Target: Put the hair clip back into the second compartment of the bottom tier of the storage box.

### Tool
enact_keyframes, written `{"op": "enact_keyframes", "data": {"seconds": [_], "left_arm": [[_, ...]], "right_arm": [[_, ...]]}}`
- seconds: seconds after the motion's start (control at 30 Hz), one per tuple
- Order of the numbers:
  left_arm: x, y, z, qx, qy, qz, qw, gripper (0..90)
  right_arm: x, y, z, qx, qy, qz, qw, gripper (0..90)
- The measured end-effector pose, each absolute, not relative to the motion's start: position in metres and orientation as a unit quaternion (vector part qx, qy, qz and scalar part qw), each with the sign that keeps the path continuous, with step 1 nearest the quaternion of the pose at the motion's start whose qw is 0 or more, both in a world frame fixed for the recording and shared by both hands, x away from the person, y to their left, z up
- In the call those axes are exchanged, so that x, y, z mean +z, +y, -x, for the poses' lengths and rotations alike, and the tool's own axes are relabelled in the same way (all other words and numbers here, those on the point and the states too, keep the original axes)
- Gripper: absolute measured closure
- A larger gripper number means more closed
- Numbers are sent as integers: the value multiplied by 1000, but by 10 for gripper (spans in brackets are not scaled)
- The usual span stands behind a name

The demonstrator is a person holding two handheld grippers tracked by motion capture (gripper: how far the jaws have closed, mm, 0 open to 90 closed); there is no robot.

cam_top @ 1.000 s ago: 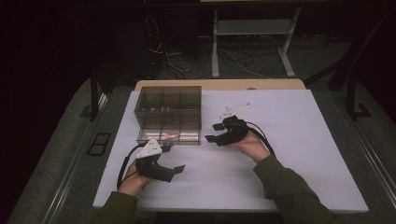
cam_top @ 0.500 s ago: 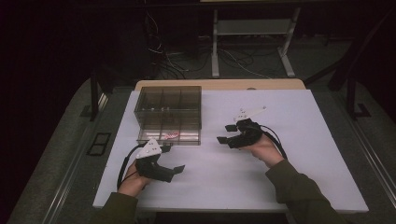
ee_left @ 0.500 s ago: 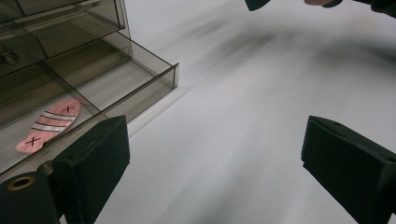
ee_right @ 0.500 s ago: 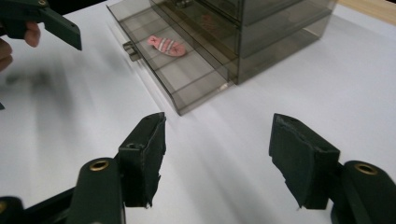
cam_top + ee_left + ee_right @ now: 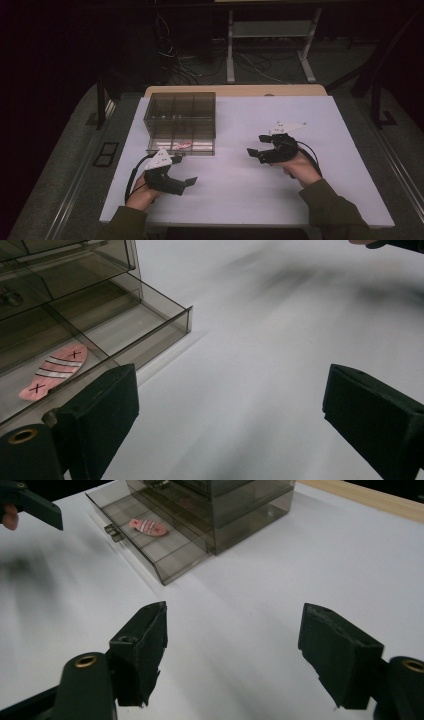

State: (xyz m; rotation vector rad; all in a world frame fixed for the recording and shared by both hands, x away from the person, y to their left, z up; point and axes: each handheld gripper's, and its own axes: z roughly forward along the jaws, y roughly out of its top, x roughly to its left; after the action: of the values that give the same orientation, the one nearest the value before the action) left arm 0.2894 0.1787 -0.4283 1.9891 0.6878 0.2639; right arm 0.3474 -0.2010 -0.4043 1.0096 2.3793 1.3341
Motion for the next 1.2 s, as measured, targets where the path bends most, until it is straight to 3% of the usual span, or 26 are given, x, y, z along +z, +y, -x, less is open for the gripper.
{"op": "enact_keyframes", "data": {"seconds": [0.43, 1.2], "left_arm": [[-429, 179, -290, 108, 285, -817, 489, 66], [-428, 180, -290, 109, 284, -818, 488, 66]], "right_arm": [[-412, -228, -322, 456, 807, -351, 134, 204], [-433, -266, -287, 445, 808, -357, 146, 190]]}}
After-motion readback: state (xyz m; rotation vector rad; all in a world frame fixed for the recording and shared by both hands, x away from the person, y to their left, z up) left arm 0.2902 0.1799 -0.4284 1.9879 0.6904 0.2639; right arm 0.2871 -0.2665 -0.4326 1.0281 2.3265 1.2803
